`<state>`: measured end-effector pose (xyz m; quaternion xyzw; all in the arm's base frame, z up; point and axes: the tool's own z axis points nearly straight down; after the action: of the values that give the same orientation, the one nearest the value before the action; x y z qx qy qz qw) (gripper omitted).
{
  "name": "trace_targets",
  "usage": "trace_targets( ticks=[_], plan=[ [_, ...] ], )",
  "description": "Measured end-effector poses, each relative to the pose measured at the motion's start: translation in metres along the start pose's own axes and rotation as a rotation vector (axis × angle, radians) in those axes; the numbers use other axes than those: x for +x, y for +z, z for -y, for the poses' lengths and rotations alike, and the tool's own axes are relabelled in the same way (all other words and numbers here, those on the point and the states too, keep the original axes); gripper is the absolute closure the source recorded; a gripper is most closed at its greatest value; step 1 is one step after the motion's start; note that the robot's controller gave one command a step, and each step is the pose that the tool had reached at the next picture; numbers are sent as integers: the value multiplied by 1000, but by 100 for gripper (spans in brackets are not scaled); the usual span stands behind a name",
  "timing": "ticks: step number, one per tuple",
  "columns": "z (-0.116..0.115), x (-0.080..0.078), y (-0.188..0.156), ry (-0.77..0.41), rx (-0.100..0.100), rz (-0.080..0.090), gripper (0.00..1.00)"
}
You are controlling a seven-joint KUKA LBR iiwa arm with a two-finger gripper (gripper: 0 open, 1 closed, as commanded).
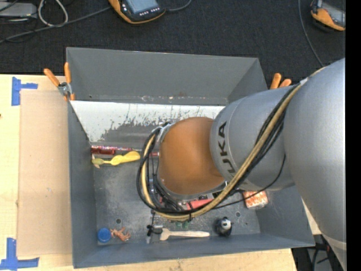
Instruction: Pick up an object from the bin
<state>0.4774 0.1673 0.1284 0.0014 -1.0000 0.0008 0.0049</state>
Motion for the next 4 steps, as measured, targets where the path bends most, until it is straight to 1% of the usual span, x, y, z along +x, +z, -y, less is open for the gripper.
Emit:
trace_targets(
  ticks=[1,2,3,4],
  plan=[
    [1,-2,-4,4,-1,7,0],
    [67,-24,5,-74,-1,5,0],
    [90,-25,52,-63,-3,8,0],
    [154,-56,43,81,-2,14,100]
  ],
)
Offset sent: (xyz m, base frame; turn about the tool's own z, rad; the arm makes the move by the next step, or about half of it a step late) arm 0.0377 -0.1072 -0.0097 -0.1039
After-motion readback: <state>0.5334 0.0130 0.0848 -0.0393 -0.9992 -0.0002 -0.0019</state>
